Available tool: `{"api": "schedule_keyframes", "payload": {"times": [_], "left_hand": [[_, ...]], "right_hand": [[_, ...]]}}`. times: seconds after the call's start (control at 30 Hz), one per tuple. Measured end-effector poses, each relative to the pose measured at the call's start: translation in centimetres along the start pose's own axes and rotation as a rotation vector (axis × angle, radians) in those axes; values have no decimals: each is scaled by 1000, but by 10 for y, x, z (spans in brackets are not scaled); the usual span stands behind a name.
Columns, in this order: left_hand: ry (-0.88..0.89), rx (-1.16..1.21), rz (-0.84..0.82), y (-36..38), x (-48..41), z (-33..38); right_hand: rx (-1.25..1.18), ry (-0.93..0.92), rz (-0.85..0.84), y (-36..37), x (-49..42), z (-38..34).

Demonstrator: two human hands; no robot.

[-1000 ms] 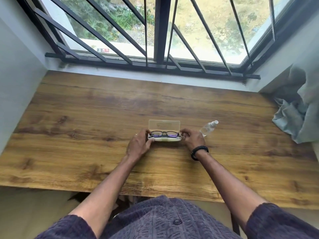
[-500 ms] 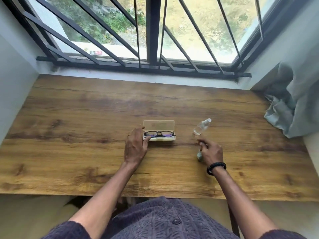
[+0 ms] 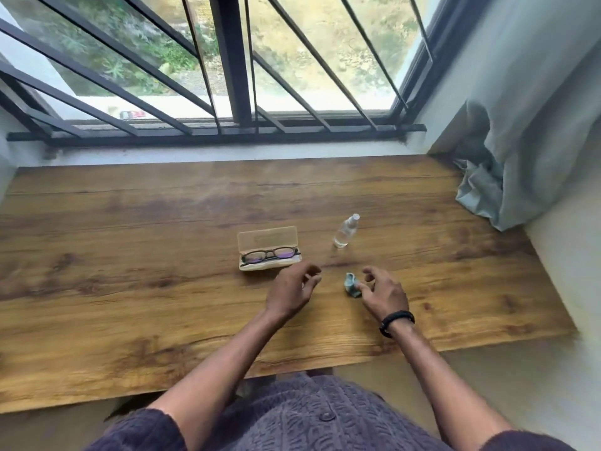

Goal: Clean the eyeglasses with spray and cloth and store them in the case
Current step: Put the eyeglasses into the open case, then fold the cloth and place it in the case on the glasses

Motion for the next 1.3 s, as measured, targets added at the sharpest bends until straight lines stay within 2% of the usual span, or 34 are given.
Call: {"api": "schedule_keyframes", "payload": {"times": [0.1, 0.2, 0.3, 0.47, 0.57, 0.73, 0.87, 1.03, 1.17, 1.3], "left_hand": [[-85, 101, -120, 17, -2, 14], [-132, 127, -169, 25, 0, 22], [-169, 149, -156, 23, 5, 23], [-259, 234, -12, 0, 17, 23], [-270, 354, 70, -24, 25, 32], [-254, 473, 177, -66, 44, 58], [-294, 548, 285, -95, 57, 70], [-444, 843, 329, -119, 72, 77], [-522, 1042, 303, -129, 81, 81], [-529, 1099, 319, -135, 86, 85]], "right_hand": [[158, -53, -72, 15, 6, 3], [92, -77, -19, 21, 7, 0], [-117, -4, 13, 26, 9, -4], [-692, 179, -60, 24, 23, -32], [-883, 146, -134, 15, 35, -60], [-1060, 58, -273, -6, 54, -107], [-1096, -28, -361, -23, 64, -138], [-1078, -72, -405, -34, 69, -156], [-1034, -84, -394, -37, 71, -162], [-974, -172, -333, -37, 76, -165]]}}
Point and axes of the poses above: each hand's wrist, its own x-axis away from the middle knuckle, its own y-axis out of the palm, z = x × y, the point moved 3 cm from there along -x, towards the middle knuckle, and after that the axes turned 4 degrees about -x, right-handed, at the moved point
